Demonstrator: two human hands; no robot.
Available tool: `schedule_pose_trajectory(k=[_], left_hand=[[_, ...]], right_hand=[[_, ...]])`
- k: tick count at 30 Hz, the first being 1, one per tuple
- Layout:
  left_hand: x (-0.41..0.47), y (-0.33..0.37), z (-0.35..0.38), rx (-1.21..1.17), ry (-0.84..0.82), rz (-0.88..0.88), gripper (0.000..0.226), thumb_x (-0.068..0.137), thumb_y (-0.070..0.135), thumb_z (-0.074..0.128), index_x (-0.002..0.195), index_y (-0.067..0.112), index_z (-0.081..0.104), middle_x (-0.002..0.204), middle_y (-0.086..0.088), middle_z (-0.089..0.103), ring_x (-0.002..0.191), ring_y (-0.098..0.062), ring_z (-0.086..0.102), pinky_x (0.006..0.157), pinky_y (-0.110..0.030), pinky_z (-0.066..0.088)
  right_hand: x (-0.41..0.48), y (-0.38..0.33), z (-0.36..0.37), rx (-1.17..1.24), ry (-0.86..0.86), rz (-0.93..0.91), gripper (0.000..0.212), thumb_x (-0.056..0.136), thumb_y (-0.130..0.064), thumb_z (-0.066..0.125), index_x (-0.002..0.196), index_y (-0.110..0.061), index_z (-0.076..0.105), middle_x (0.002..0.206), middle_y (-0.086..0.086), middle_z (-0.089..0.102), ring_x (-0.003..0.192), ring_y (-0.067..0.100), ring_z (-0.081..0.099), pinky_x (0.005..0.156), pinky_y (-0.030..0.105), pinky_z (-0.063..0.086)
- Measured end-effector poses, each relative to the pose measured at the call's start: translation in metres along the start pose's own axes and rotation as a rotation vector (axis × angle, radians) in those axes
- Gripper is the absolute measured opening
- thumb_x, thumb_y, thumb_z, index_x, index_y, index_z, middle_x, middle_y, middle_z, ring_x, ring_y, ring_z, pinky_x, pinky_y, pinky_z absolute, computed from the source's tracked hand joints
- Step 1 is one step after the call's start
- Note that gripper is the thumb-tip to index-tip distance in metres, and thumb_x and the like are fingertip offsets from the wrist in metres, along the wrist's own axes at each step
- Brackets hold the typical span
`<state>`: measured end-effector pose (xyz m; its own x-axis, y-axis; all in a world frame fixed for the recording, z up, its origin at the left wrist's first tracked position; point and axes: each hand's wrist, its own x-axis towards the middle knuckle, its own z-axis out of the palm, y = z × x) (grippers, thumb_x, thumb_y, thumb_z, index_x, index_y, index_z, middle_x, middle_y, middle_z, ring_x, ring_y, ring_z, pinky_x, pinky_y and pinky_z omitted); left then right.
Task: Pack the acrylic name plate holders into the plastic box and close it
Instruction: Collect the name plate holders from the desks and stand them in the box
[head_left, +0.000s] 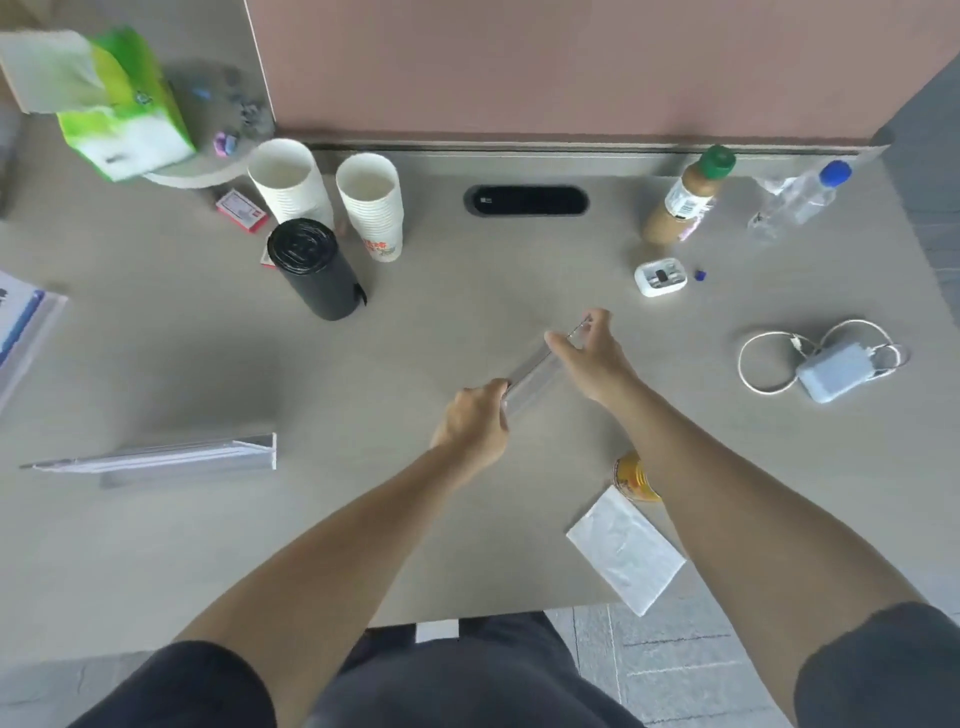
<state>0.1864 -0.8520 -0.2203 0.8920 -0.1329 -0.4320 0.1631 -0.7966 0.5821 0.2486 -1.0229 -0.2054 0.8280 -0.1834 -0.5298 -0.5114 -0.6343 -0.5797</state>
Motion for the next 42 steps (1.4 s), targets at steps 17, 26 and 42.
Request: schedule_pose_trajectory(k=[17, 26, 42], left_hand=[[-0.072, -0.030, -0.117, -0.192, 0.472, -0.026, 0.019, 0.091, 0.013, 0.047, 0.074, 0.020, 0.045, 0.060, 0.001, 0.044, 0.063, -0.027, 0.040, 0.054, -0.029, 0.034], [-0.206, -0.109, -0.170, -0.314, 0.687, -0.042, 0.024, 0.088, 0.013, 0.046, 0.066, 0.012, 0.038, 0.052, 0.001, 0.035, 0.056, -0.023, 0.030, 0.049, -0.028, 0.025], [-0.373, -0.237, -0.226, -0.452, 1.018, -0.165, 0.015, 0.087, 0.012, 0.043, 0.082, 0.002, 0.053, 0.063, -0.010, 0.049, 0.058, -0.022, 0.036, 0.054, -0.031, 0.039]], right_hand=[[-0.062, -0.145, 0.021, 0.078, 0.065, -0.496, 0.068, 0.084, -0.052, 0.065, 0.133, -0.014, 0.036, 0.130, 0.003, 0.050, 0.119, 0.022, 0.049, 0.088, 0.029, 0.035], [-0.190, -0.215, 0.094, 0.110, 0.004, -0.664, 0.060, 0.085, -0.050, 0.066, 0.135, -0.024, 0.046, 0.133, -0.005, 0.050, 0.126, 0.015, 0.048, 0.094, 0.027, 0.036], [-0.350, -0.322, 0.256, 0.152, -0.312, -0.832, 0.076, 0.081, -0.065, 0.062, 0.144, -0.030, 0.035, 0.154, -0.001, 0.036, 0.135, 0.020, 0.042, 0.094, 0.029, 0.033]])
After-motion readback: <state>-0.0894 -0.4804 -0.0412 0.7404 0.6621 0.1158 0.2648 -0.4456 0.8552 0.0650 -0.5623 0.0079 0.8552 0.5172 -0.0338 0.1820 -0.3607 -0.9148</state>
